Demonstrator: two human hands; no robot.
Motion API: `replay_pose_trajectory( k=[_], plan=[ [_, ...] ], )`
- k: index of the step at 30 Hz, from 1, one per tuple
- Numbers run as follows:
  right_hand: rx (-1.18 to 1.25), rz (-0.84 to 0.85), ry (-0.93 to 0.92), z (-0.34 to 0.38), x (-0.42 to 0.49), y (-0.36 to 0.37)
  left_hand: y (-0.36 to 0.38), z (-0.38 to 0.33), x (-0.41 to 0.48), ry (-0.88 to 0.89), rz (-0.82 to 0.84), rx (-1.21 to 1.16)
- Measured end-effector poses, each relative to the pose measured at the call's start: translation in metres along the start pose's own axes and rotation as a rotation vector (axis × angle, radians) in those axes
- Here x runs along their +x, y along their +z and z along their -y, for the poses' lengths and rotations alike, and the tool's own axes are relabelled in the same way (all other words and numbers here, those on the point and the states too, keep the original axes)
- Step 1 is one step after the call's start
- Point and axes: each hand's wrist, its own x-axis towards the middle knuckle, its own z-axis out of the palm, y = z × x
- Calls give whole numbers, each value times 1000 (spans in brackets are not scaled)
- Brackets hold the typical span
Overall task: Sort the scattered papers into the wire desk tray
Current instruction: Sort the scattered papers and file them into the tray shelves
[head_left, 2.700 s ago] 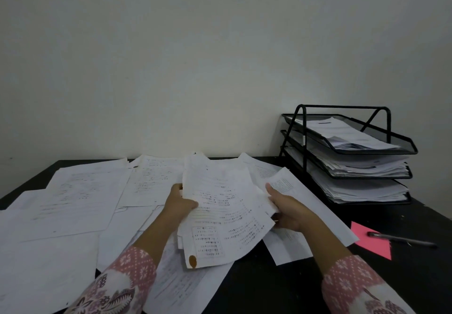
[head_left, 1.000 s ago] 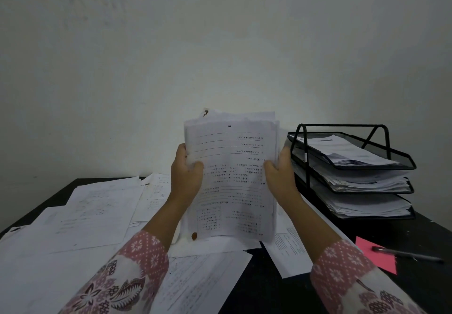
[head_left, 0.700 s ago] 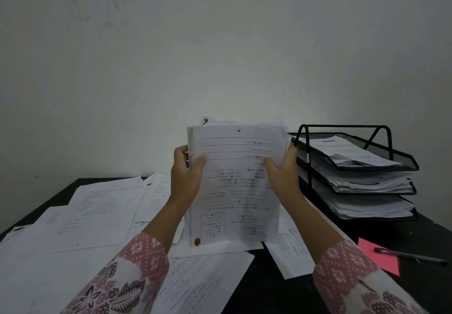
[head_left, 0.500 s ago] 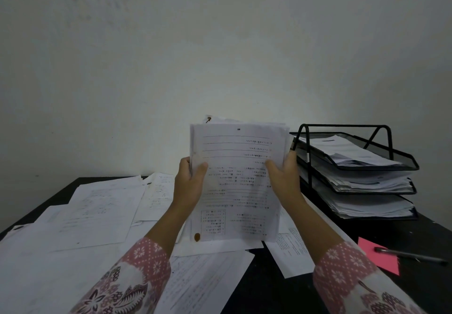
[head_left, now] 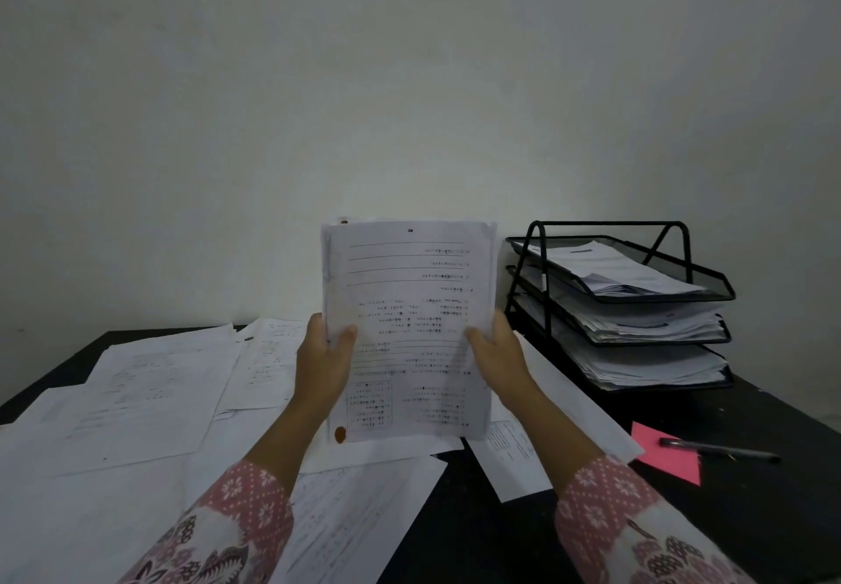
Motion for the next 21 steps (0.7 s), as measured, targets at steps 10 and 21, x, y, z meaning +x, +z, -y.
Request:
replay_pose_trajectory(
  k=[10,21],
  plan=[
    [125,-90,62,20,19,-50,16,-26,9,-24,188,133],
    [36,-191,567,-56,-2,-127,80,-3,-22,-335,714,204]
  ],
)
